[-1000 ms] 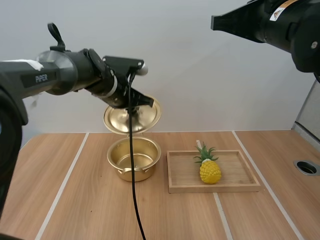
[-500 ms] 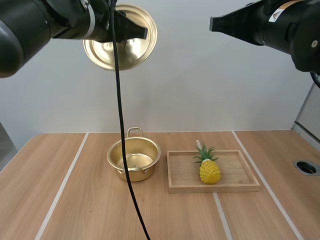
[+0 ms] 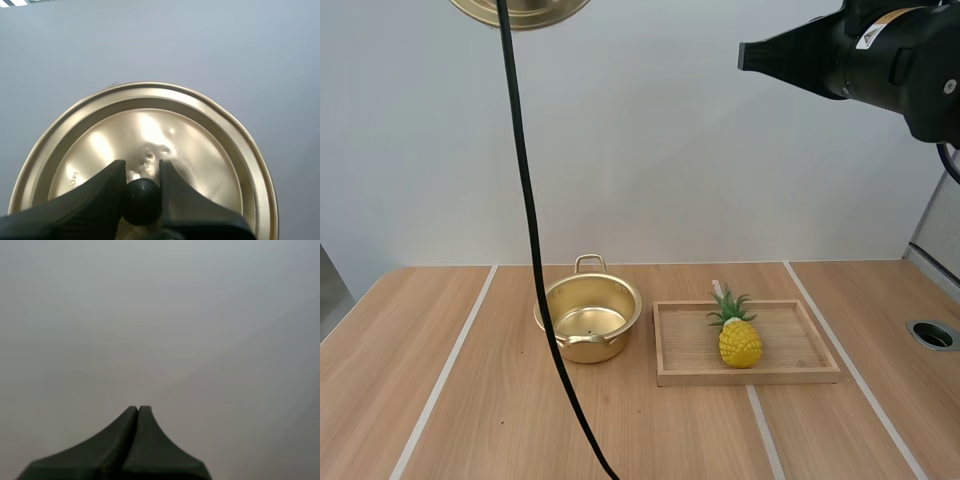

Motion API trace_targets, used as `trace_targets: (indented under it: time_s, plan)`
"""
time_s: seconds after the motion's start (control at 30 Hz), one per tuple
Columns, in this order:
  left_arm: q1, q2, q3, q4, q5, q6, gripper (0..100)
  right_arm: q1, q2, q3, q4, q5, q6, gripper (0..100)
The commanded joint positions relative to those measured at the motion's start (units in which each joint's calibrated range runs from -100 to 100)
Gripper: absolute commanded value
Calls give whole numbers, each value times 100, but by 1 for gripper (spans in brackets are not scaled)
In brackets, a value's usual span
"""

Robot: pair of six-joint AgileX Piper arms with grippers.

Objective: Open the pot, put the pineapple inside, and close it

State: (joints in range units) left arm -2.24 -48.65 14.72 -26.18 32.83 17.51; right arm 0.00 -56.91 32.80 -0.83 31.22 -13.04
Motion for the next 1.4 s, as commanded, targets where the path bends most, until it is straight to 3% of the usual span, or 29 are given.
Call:
trace_targets:
  time_s: [0.0,0.33,0.6,0.93,0.97,1.0,1.1,1.37]
  plan:
    - [1,-101,-56,-11,-294,-21,0,-17,-24,-37,7,118,-42,0]
    - [1,-114,-56,-11,-349,-21,0,-17,54,-37,-290,401,-42,0]
    - [1,-114,-56,-23,-348,-21,0,-17,515,-37,-280,1647,-42,0]
    - [1,-114,-56,-98,-348,-21,0,-17,954,-37,-292,1768,-105,0]
    - [1,-114,-56,-98,-348,-21,0,-17,994,-37,-276,1768,-175,12]
    - [1,-114,-56,-98,-348,-21,0,-17,1019,-37,-268,1768,-300,32]
    - [1,-114,-56,-133,-348,-21,0,-17,1067,-37,-296,1673,-402,100]
    - [1,-114,-56,-384,-348,-21,0,-17,1067,-37,-540,1829,-412,100]
